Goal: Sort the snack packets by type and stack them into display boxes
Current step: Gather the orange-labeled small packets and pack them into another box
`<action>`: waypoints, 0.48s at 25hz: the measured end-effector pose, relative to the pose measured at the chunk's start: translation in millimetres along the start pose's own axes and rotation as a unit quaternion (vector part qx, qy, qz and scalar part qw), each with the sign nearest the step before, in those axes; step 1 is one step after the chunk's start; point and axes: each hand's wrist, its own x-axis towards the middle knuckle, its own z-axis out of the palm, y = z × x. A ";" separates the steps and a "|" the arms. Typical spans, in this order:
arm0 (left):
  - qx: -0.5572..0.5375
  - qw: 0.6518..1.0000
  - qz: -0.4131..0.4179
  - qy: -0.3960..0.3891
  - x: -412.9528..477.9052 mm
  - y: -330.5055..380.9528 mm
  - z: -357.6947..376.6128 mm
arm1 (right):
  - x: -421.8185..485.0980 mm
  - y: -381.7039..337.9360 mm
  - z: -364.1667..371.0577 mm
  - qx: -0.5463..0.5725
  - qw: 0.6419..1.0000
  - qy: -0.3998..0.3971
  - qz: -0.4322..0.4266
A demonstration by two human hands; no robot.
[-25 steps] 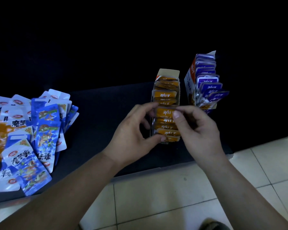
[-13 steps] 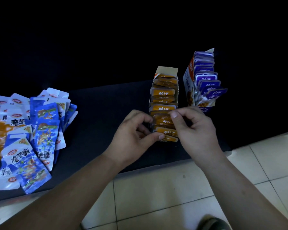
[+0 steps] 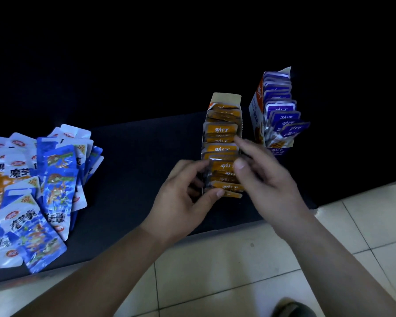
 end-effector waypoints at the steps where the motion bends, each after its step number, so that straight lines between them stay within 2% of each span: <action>1: 0.022 1.000 0.023 0.003 -1.0 -0.3 0.2 | -7.3 6.9 -1.0 -0.037 0.998 -0.034 -0.033; 3: 0.044 0.999 0.027 -0.010 -0.4 -1.1 1.8 | -16.4 17.8 0.2 -0.117 0.988 -0.082 -0.066; 5: 0.053 0.997 0.007 -0.048 1.3 -1.2 4.9 | -19.3 23.3 7.6 -0.169 0.979 -0.077 -0.085; 8: 0.016 0.997 0.013 -0.075 1.4 -7.2 13.8 | -19.1 30.9 17.8 -0.139 0.987 -0.047 -0.069; 12: 0.023 0.999 -0.016 -0.022 -2.0 -13.0 24.6 | -18.9 38.8 24.1 -0.080 0.996 -0.022 -0.025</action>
